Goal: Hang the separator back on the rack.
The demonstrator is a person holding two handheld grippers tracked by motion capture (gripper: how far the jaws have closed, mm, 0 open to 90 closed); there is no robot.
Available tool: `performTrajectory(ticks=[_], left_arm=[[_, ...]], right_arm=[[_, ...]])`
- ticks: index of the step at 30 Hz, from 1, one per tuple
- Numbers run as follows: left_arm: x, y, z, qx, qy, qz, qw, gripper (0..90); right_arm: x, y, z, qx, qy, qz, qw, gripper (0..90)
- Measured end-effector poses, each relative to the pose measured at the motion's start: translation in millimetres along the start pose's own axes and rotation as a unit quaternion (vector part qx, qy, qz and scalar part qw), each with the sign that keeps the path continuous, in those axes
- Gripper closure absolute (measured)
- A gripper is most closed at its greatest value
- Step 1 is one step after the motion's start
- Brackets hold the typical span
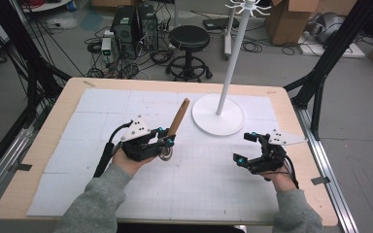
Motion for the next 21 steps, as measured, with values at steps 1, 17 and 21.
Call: performTrajectory(ticks=[1,17,21], left_arm=[[-2.4,-1.6,0.7,0.001,0.002,-0.001,1.0000,69.4],[-11.2,-6.8,12.7,0.001,0.020,-0.001,0.9998,69.4],[-19.6,-6.4,14.9,0.002,0.013,-0.005,0.9999,69.4]], right_arm=[[0.0,0.2,0.1,-0.001,-0.001,-0.001,1.0000,0.7],[0.3,-0.3,-0.4,-0.001,-0.002,0.000,1.0000,0.7],[0.3,0.0,-0.4,-0.001,-0.003,0.000,1.0000,0.7]])
Point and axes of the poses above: each handheld gripper's, and its own axes: y roughly backward along the jaws, x roughly out of its underside, z roughly to its left, the point moved 7 cm from there along -y, roughly forward along the jaws, and after that the axes turned 9 degrees about z, right-handed, at the moved point
